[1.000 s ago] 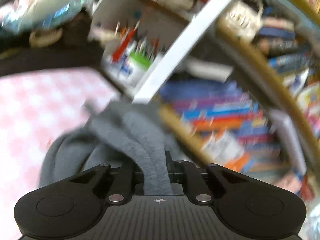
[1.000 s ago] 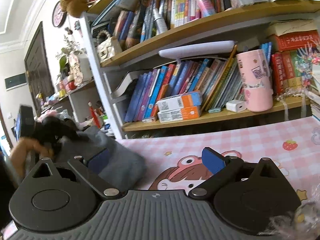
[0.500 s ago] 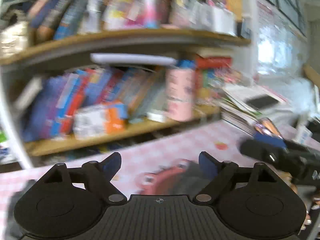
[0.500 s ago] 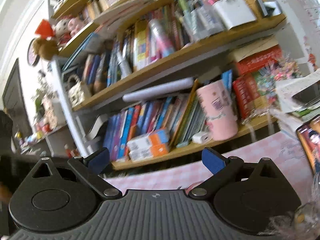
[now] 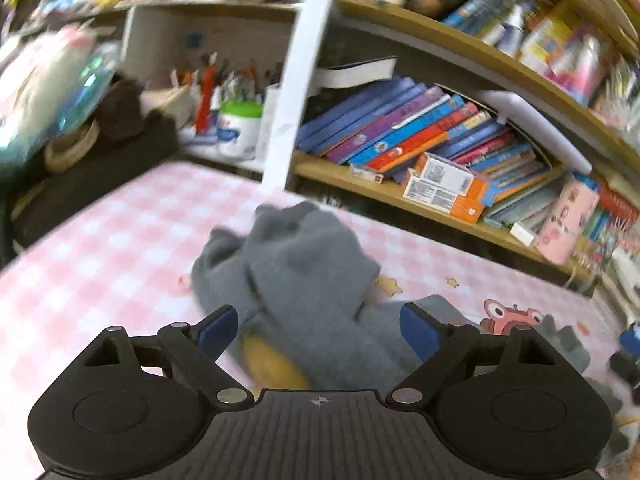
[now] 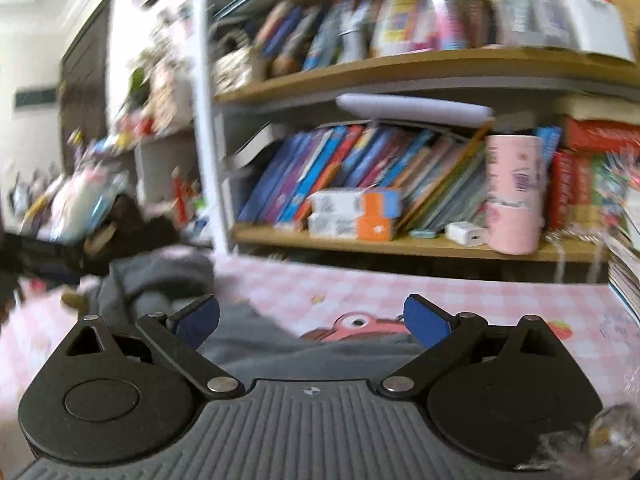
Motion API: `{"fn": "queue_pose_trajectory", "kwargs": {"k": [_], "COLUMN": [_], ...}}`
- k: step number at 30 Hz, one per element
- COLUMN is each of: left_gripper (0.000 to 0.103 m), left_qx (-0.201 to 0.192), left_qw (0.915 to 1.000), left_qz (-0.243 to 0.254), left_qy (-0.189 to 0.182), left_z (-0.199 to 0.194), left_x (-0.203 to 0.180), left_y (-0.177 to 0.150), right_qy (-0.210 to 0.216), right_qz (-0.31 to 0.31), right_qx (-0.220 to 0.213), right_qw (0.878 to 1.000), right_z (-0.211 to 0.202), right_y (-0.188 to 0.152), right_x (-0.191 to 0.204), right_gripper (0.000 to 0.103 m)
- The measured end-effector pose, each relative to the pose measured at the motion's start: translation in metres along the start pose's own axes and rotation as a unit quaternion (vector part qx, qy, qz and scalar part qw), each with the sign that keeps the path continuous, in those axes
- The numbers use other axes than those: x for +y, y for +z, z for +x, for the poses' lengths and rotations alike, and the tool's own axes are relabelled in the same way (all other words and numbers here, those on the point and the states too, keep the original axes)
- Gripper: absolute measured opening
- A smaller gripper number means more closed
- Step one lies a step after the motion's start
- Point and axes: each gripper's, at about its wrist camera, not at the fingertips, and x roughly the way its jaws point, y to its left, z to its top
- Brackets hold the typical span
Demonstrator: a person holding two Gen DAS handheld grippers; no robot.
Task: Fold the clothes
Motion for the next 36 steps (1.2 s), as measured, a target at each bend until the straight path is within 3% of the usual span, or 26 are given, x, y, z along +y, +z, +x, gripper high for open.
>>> {"fn": "queue_pose_trajectory", "kwargs": {"k": [2,9,18,25,27,28,29,32,36], "left_gripper": [0.086,0.044,0.041,0.042,0.04,0.035,0.023,0.009,0.005], "left_qx": [0.005,-0.002,-0.032,0.061,0.045,0.043,0.04,0.028,0.009], "left_qw": [0.9999,0.9986,0.9979,0.9967,0.998,0.9981,0.9979,0.996,0.9946], "left_qz": [-0.008,-0.039,-0.042,-0.027,-0.011,-0.016,-0.025,-0.059,-0.065], "left_qy": [-0.009,-0.035,-0.038,-0.045,-0.043,-0.042,-0.044,-0.062,-0.08], "left_z": [0.0,0.005,0.002,0.066,0.068,0.066,0.062,0.037,-0.018], "left_x": [0.005,0.013,0.015,0.016,0.013,0.014,0.019,0.041,0.059], "left_y": [-0.003,0.001,0.015,-0.001,-0.007,-0.009,-0.01,-0.02,-0.043], "right_qy": [0.008,0.001,-0.001,0.002,0.007,0.009,0.009,0.012,0.024], "right_qz": [-0.027,-0.101,-0.107,-0.151,-0.163,-0.169,-0.173,-0.181,-0.198], "right_qx": [0.016,0.053,0.064,0.061,0.061,0.061,0.062,0.064,0.061], "right_qw": [0.999,0.994,0.992,0.987,0.985,0.984,0.983,0.981,0.978], "right_z": [0.005,0.02,0.026,0.026,0.026,0.026,0.027,0.026,0.021], "right_y": [-0.006,-0.022,-0.025,-0.03,-0.033,-0.034,-0.035,-0.036,-0.035], "right_x": [0.009,0.026,0.025,0.036,0.039,0.041,0.042,0.047,0.054], "right_gripper": [0.1,0.099,0.099,0.099,0.099,0.099,0.099,0.099,0.099]}}
